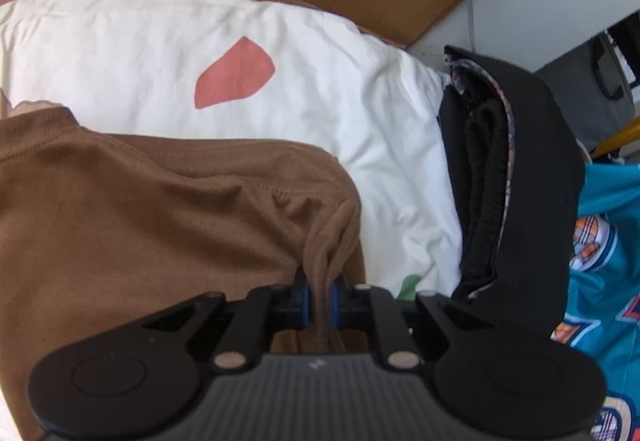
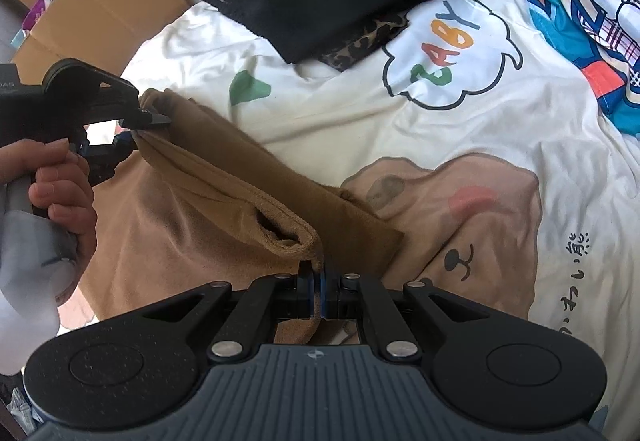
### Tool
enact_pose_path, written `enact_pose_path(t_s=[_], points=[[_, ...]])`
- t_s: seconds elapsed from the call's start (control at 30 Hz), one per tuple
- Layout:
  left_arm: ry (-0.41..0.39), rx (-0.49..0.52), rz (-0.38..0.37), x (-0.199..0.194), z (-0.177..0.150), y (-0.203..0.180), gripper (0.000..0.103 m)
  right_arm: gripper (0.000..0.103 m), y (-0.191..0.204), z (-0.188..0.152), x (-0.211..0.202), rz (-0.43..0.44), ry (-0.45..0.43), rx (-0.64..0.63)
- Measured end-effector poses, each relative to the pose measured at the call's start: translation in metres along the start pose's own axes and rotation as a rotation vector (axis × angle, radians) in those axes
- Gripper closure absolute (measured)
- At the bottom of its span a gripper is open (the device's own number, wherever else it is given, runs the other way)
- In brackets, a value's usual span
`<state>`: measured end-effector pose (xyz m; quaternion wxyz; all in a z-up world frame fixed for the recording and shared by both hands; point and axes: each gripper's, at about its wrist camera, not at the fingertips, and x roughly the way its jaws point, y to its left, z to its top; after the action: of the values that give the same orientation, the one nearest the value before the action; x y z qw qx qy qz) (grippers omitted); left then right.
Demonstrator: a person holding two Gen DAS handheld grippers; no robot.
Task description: Fold clothes
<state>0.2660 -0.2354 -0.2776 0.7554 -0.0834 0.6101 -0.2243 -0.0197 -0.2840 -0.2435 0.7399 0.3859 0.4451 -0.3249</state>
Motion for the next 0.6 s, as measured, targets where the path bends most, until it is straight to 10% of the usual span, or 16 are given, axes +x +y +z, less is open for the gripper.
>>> enact_pose_path(t_s=[0.23, 0.43, 0.6], points=[[0.030, 0.016, 0.006, 0.015, -0.007, -0.003, 0.089, 0.103, -0.011, 0.003, 0.012, -0.032, 0.018, 0.046], [0.069, 0.114, -0.048, 0.011, -0.009, -0.006, 0.052, 0.103, -0.025, 0.006, 0.029, -0.047, 0.055, 0.126], [0.056, 0.125, -0.034, -0.002, -0.010, 0.006, 0.049, 0.103, -0.035, 0.005, 0.038, -0.040, 0.080, 0.195]])
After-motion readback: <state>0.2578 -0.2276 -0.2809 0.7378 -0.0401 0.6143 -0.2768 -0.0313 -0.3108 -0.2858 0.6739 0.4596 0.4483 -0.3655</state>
